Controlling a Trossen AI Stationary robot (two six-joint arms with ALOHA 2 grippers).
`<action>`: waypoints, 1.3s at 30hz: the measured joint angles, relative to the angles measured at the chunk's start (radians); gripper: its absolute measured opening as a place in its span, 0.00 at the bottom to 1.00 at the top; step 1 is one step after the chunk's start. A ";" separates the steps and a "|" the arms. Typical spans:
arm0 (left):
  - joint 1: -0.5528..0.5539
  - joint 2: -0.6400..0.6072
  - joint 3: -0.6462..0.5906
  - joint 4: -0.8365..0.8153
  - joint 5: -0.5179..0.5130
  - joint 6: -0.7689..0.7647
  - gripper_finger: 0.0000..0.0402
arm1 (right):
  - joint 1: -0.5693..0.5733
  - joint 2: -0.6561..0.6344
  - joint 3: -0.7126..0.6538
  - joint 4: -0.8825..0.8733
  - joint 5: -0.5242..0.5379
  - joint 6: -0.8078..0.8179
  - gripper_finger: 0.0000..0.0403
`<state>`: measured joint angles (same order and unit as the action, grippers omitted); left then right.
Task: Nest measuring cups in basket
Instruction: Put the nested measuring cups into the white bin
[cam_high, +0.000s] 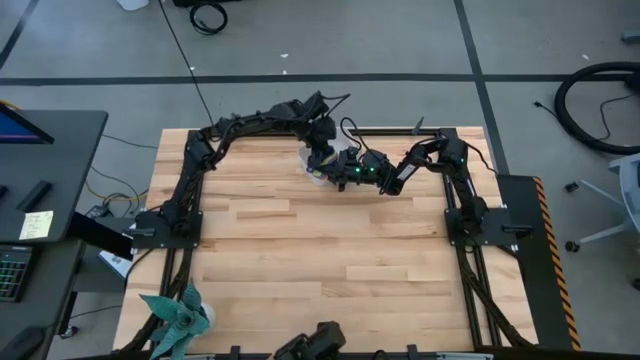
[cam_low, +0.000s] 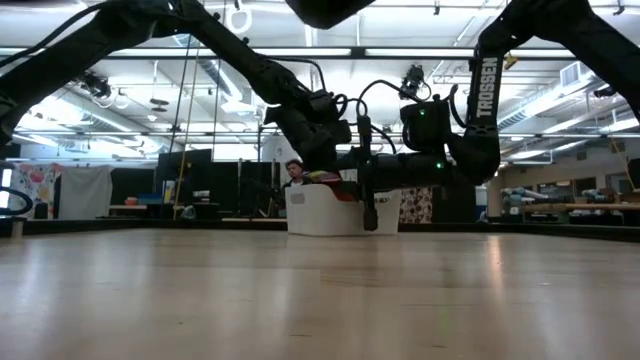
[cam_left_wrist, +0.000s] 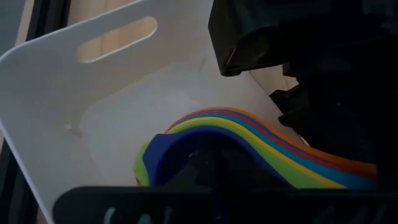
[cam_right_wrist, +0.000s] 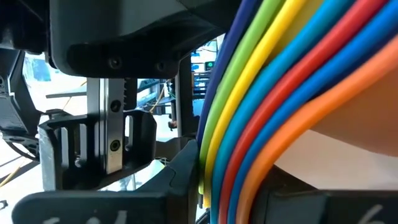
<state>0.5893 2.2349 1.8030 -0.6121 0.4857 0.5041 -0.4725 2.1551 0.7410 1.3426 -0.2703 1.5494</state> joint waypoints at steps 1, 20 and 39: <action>-0.002 0.000 0.000 0.000 -0.013 0.000 0.02 | 0.000 0.000 0.000 0.000 0.000 -0.002 0.21; -0.012 -0.001 0.000 -0.002 -0.114 0.007 0.02 | -0.002 0.000 0.000 -0.001 0.008 -0.025 0.21; -0.012 0.002 -0.002 -0.008 -0.121 0.009 0.02 | 0.002 0.002 -0.002 0.031 -0.008 -0.038 0.31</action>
<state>0.5777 2.2368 1.8013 -0.6201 0.3647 0.5129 -0.4706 2.1571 0.7393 1.3739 -0.2783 1.5112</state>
